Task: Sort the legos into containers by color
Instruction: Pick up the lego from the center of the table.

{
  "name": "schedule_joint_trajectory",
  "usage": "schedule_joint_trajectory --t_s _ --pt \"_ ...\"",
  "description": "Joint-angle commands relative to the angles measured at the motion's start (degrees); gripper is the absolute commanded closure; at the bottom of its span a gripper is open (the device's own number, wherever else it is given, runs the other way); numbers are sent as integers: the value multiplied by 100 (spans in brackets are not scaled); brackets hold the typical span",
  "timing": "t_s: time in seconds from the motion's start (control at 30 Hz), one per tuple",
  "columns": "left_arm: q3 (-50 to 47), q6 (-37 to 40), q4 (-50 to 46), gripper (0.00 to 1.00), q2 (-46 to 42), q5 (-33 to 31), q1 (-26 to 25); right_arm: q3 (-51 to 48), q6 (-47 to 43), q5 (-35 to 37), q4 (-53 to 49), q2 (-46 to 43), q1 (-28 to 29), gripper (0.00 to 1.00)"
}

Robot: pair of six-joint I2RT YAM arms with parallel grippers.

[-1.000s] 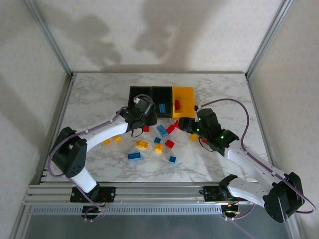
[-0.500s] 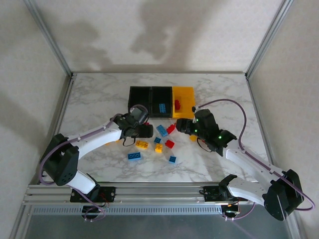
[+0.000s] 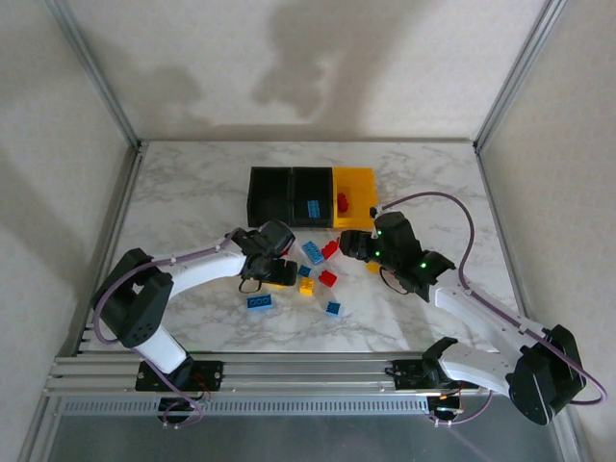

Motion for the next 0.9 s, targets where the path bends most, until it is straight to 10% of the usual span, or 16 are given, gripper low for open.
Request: schedule_joint_trajectory --t_s 0.0,0.87 --pt "-91 128 -98 12 127 42 -73 -25 51 104 43 54 67 32" --pt "363 2 -187 35 -103 -459 130 -9 62 7 181 162 67 33"
